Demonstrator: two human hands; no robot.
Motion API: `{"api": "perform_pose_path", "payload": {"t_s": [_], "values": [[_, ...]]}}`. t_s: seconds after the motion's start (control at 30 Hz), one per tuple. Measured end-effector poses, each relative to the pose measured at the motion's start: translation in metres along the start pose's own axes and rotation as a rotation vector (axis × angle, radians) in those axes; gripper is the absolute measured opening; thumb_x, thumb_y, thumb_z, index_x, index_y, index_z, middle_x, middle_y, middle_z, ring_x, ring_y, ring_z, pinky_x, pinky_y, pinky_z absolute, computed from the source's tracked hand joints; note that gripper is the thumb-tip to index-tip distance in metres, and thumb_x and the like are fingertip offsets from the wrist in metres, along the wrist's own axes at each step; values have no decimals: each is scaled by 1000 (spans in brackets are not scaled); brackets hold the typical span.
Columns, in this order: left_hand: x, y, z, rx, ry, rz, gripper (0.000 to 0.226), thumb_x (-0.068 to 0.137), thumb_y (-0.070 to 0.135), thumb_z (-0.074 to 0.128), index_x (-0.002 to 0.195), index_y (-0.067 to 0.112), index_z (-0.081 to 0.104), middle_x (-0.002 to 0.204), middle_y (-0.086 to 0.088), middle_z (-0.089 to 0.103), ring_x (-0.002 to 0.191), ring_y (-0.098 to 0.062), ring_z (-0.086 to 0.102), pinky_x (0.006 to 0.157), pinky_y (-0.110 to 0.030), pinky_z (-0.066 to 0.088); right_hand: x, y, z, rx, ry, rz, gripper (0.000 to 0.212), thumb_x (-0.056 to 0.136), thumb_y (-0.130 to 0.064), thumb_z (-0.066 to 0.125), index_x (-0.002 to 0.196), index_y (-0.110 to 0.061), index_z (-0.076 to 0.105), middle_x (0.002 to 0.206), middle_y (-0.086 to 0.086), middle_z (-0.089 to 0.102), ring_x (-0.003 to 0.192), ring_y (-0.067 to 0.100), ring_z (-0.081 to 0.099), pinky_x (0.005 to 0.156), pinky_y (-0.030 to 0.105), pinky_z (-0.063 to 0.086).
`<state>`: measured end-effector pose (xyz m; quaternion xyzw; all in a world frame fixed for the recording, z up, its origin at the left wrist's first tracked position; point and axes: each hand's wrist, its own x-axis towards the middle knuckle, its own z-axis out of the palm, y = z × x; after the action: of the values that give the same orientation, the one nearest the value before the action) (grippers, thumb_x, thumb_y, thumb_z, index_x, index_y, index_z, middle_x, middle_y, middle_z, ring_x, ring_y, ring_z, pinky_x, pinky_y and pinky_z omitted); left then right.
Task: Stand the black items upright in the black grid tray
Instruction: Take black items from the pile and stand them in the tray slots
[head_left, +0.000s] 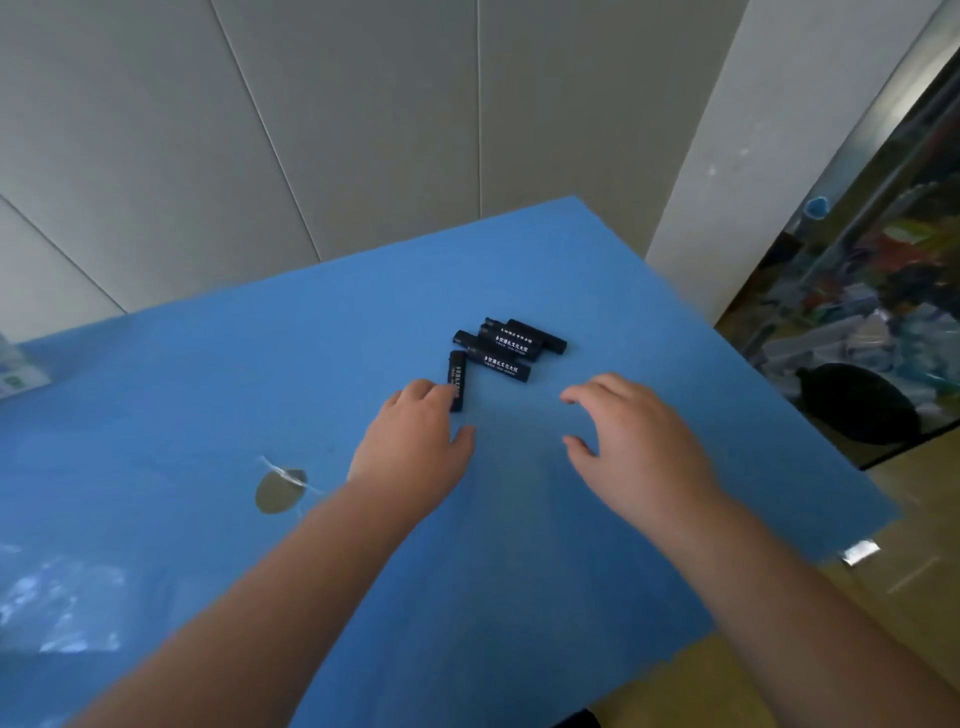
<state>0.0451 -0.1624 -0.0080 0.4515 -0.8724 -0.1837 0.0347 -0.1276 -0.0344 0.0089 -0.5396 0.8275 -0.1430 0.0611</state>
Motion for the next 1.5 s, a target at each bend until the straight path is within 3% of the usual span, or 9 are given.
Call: {"api": "perform_pose_path", "payload": {"t_s": [0.23, 0.43, 0.6, 0.77, 0.87, 1.03, 1.17, 1.3, 1.5], "values": [[55, 11, 17, -15, 24, -227, 23, 97, 30, 48, 112, 15, 57, 110, -4, 53, 106, -28, 52, 81, -37, 45, 50, 27, 2, 53, -58, -126, 35, 91, -28, 64, 126, -24, 60, 123, -8, 57, 116, 19, 54, 91, 33, 47], [64, 12, 20, -141, 8, -391, 32, 90, 23, 52, 122, 21, 55, 115, -1, 59, 94, -27, 61, 73, -34, 50, 80, 33, 7, 108, -104, -230, 32, 94, -29, 60, 125, -23, 60, 121, -9, 57, 114, 18, 54, 88, 36, 50], [52, 10, 21, -201, 24, -442, 20, 89, 23, 53, 107, 26, 60, 101, 3, 57, 79, -21, 58, 62, -29, 43, 107, 17, 19, 82, -129, -343, 24, 92, -25, 62, 115, -20, 64, 109, -5, 57, 102, 22, 56, 77, 35, 50], [36, 13, 17, -365, 98, -494, 12, 90, 27, 54, 99, 31, 59, 94, 10, 60, 68, -15, 62, 57, -30, 50, 124, 5, 36, -37, -165, -332, 18, 94, -23, 61, 110, -18, 65, 108, -1, 56, 102, 25, 56, 71, 33, 46], [28, 15, 13, -458, 139, -511, 9, 89, 29, 56, 97, 32, 60, 89, 12, 61, 67, -17, 62, 60, -34, 53, 123, 3, 43, -7, -180, -298, 19, 94, -18, 60, 113, -17, 65, 111, 1, 59, 104, 27, 58, 78, 37, 52], [18, 20, 10, -538, 172, -512, 5, 88, 28, 57, 90, 31, 59, 82, 8, 63, 59, -17, 56, 55, -27, 44, 114, 5, 47, 25, -197, -302, 18, 94, -17, 61, 111, -17, 65, 112, -1, 60, 105, 25, 58, 83, 37, 52], [4, 28, 5, -624, 186, -531, 5, 88, 27, 60, 88, 32, 62, 79, 7, 67, 56, -14, 56, 52, -25, 45, 103, 12, 41, 282, -269, -132, 14, 92, -20, 62, 105, -25, 66, 99, -13, 62, 91, 14, 62, 74, 29, 49], [-13, 34, 0, -656, 233, -558, 6, 89, 27, 61, 88, 32, 62, 70, 11, 68, 44, -2, 50, 44, -18, 39, 87, 19, 27, 681, -302, 50, 5, 86, -22, 67, 89, -26, 65, 80, -14, 70, 77, 10, 68, 71, 32, 54], [-42, 31, -2, -735, 317, -604, 10, 87, 21, 63, 90, 30, 59, 74, 12, 64, 51, 6, 55, 52, -17, 39, 63, 3, 18, 890, -405, -38, 14, 85, -18, 71, 95, -27, 66, 89, -11, 73, 79, 3, 69, 80, 28, 57]]}}
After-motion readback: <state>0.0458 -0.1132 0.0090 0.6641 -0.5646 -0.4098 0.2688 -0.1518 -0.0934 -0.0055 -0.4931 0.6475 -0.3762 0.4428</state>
